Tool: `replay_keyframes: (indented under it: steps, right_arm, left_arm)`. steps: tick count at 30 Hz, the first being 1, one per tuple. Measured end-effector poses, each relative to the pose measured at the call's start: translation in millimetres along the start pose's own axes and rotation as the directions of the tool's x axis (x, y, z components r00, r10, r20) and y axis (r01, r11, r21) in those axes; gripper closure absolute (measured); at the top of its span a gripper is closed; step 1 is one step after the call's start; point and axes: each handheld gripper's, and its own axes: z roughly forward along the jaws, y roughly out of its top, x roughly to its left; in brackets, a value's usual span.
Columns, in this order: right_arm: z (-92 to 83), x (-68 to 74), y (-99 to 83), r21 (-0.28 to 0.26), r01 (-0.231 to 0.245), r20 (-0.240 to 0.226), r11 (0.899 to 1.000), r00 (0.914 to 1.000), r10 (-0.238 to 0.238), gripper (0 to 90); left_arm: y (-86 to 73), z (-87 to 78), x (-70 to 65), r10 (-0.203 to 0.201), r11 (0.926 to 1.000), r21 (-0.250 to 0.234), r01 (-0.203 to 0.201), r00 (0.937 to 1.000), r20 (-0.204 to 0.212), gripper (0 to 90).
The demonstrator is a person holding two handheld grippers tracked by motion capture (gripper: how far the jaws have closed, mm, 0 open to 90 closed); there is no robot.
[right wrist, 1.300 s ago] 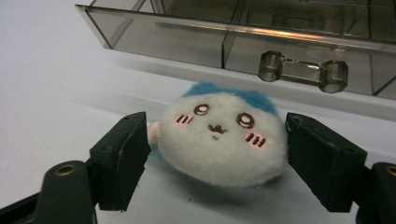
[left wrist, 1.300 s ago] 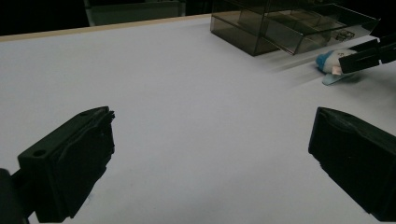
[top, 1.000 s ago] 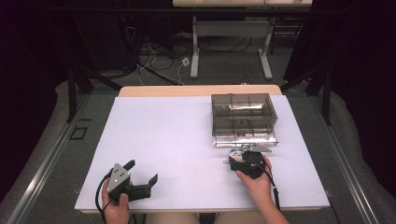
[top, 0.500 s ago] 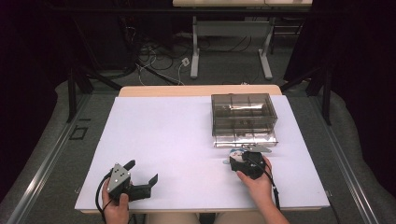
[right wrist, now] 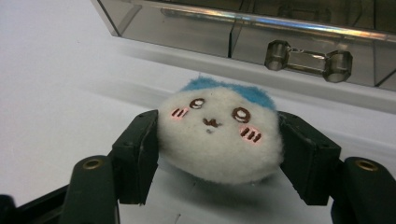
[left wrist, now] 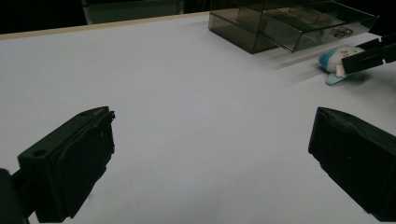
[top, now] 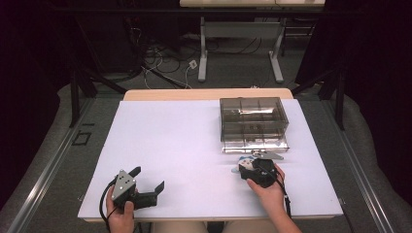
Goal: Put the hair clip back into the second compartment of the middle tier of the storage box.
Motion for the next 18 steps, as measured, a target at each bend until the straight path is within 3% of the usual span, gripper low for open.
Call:
replay_keyframes:
  steps: [18]
  right_arm:
    - [-4.7, 1.3, -1.7, -0.007, 0.012, -0.021, 1.000, 0.9997, -0.012, 37.8]
  left_arm:
    - [-0.2, 0.1, 0.5, 0.000, 1.0000, -0.001, 0.000, 1.0000, -0.001, 0.2]
